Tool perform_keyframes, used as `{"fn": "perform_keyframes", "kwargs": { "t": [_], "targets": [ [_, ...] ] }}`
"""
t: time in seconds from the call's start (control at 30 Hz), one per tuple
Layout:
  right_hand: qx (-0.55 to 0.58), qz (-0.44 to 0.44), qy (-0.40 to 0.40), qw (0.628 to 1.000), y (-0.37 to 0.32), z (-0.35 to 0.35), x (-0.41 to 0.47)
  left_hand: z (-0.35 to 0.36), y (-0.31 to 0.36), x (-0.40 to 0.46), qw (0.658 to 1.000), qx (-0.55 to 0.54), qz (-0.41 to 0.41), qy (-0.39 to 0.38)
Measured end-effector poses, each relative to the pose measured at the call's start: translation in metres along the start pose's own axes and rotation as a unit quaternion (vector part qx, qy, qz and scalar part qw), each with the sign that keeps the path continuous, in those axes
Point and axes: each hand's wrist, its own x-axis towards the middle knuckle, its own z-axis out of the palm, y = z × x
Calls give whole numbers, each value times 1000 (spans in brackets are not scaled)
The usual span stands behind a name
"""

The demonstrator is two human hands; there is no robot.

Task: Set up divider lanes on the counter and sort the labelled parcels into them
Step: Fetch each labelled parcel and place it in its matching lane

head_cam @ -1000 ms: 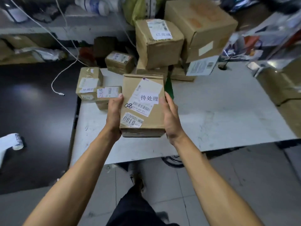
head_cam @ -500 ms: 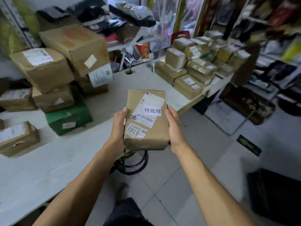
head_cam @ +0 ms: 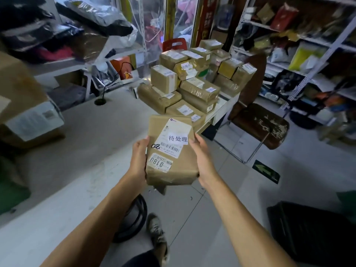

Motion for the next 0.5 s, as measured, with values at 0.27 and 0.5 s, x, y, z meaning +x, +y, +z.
{"fn": "perform_keyframes", "kwargs": {
  "t": [0.27, 0.5],
  "targets": [
    [-52, 13, -32, 998, -58, -28, 153, 75, 46, 112, 998, 48, 45, 12],
    [-92, 22, -101, 990, -74, -39, 255, 115, 70, 178, 994, 56, 66, 60]
  ]
}}
